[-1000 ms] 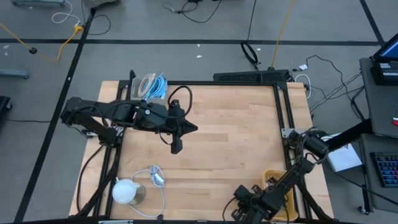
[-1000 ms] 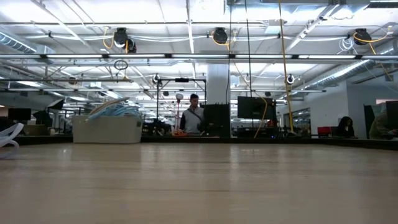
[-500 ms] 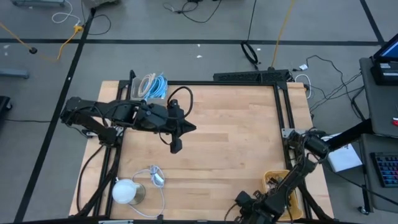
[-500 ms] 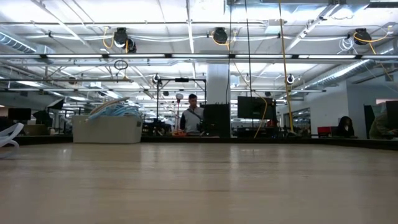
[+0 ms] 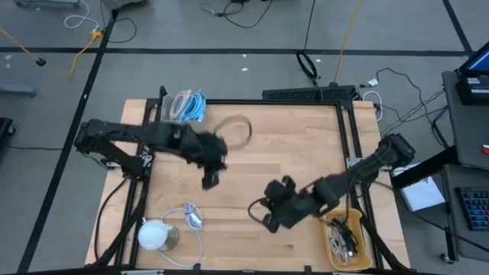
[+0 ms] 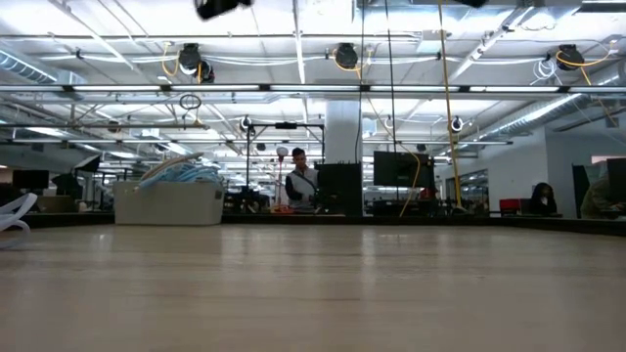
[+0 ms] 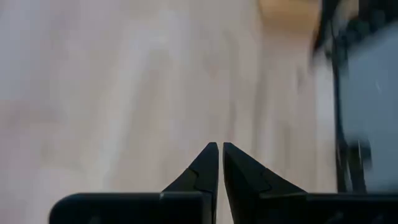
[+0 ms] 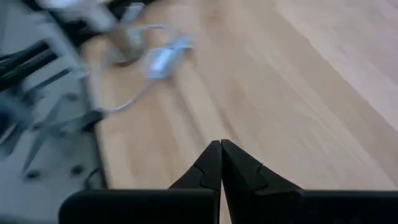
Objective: Pick & Place USB Port
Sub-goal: Return to Home Position
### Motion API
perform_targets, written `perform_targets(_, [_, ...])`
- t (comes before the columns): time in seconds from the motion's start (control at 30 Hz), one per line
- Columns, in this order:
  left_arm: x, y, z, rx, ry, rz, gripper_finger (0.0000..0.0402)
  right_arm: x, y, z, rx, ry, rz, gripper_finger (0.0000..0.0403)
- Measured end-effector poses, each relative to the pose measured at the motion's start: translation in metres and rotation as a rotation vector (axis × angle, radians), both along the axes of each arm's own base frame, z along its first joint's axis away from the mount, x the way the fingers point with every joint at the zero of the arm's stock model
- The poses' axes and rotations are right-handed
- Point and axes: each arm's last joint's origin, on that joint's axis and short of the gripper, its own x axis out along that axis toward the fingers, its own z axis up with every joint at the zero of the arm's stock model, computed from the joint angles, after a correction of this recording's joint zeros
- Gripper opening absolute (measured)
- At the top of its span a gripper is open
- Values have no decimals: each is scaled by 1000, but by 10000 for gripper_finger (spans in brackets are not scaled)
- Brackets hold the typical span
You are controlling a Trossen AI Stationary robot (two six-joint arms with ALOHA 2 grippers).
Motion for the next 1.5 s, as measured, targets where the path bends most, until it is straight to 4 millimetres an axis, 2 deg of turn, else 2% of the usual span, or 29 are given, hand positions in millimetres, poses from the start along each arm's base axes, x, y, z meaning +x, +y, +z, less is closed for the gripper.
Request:
perform_targets(0.13, [-23,-34,-53,-39,173,-197,22,-10,-9,24,-96,-52,180,0])
perform_targets(0.2, [-39,-54,-81,-28,229,-282,9,-19,-7,28,-182,-41,250,0])
perform_targets(0.27, [-57,-68,-110,-9,302,-277,4,-28,-6,30,-246,-21,260,0])
perform_targets(0.3, [-65,-74,-120,-21,304,-255,5,-34,-5,31,-263,-10,258,0])
perform_targets(0.43, [-93,-97,-138,-102,113,-147,3,-50,4,30,-298,24,293,0])
perform_targets(0.5, [-109,-97,-151,-62,62,-62,2,-55,9,25,-297,39,313,0])
perform_targets(0.63, [-139,-84,-182,-1,-51,78,3,-61,19,24,-280,20,343,0])
perform_targets(0.87, [-178,-50,-255,-199,-350,75,2,-60,23,27,-230,-32,301,0])
perform_targets(0.9, [-182,-46,-261,-190,-363,88,1,-60,23,27,-239,-37,291,0])
perform_targets(1.0, [-183,-42,-261,-83,-360,58,2,-56,20,28,-272,-58,279,0])
perform_targets(1.1, [-183,-37,-265,-1,-318,23,1,-51,14,30,-393,-66,308,0])
perform_targets(1.27, [-182,-35,-265,-54,-262,-95,2,-40,2,35,-602,-94,326,0])
perform_targets(1.5, [-185,-28,-277,36,-86,-249,1,-22,-19,40,-601,-136,258,0])
